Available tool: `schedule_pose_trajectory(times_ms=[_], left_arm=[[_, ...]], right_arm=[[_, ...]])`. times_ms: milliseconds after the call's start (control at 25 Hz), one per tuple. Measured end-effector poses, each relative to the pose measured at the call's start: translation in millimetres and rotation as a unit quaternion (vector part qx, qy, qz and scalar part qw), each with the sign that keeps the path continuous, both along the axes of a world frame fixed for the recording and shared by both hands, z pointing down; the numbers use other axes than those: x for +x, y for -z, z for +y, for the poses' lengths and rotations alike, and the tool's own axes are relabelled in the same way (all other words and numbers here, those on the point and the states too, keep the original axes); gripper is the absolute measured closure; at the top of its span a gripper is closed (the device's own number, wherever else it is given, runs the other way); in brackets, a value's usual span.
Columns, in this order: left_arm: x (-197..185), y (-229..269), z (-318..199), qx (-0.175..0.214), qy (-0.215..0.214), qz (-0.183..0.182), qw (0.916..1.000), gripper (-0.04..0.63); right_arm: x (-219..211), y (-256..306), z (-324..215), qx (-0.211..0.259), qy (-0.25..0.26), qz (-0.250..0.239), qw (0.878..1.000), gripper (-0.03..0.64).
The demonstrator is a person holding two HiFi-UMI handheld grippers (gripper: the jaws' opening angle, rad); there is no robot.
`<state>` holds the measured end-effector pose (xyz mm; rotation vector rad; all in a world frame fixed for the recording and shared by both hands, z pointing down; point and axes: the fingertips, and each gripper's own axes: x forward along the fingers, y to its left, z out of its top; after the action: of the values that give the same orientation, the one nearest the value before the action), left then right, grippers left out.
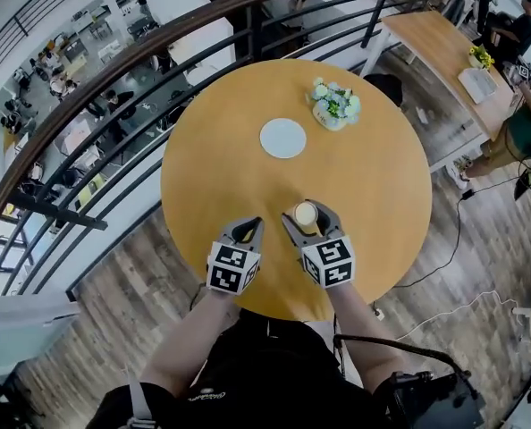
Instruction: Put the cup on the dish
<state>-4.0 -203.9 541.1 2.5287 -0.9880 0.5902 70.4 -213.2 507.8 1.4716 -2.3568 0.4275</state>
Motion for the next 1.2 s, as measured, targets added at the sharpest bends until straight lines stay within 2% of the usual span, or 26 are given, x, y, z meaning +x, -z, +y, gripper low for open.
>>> schedule_pose_trajectory(times_ms=[320, 560, 840, 1200], left_arm=[[10.7, -55.0, -20.7, -0.029, 0.002, -0.015, 0.9995, 0.595], [19.6, -73.5, -34.9, -0.043, 0.001, -0.02, 0.9989, 0.595], [29.1, -74.0, -57.5, -0.042, 0.007, -0.019, 0.9989, 0.595], [32.6, -71.8, -95.4, -0.033, 0.02, -0.016, 0.9991, 0.595]], right_arm=[[15.9, -71.7, -12.7, -0.048, -0.023, -0.009, 0.999, 0.359], [21.9, -94.0, -24.7, -0.066, -0.023, -0.01, 0.998, 0.359], [24.6, -96.3, -56.5, -0.06, -0.011, -0.004, 0.998, 0.359], [29.3, -86.8, -151.4, -0.026, -0.009, 0.017, 0.999, 0.359]])
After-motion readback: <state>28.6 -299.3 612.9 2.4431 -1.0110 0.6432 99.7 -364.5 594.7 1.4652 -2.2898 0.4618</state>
